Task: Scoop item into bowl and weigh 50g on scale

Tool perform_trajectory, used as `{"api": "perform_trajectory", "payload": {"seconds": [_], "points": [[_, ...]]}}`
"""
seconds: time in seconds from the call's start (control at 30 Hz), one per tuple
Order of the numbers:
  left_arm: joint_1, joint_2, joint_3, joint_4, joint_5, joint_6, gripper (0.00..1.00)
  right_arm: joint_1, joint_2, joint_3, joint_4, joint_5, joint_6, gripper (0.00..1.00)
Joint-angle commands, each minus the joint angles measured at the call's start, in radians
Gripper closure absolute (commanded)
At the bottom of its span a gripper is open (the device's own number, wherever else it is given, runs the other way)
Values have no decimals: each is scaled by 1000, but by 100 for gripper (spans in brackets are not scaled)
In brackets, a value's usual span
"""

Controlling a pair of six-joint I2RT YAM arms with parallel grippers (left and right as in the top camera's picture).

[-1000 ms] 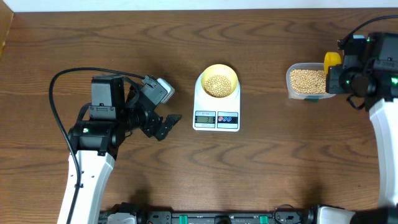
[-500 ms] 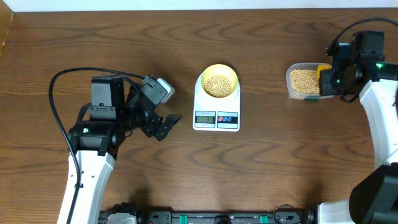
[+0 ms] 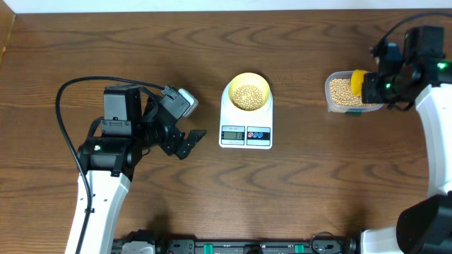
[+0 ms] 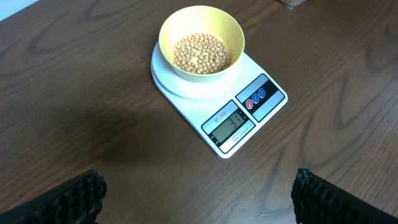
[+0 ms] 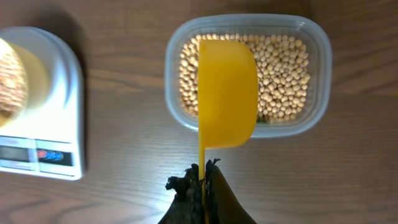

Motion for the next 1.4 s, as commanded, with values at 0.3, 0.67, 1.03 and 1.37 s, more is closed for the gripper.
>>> {"api": "perform_trajectory", "payload": {"seconds": [0.3,0.67,1.03,1.37], "points": [[0,3,14,1,-5,6,2,15,24,153,-96,82,114,99],[0,3,14,1,-5,6,2,26,189,153,-106,159,110,99],[0,3,14,1,-5,6,2,27,228,153,-48,231,26,99],[0,3,14,1,-5,6,3,27,229,152,-84,311,-34,99]]}}
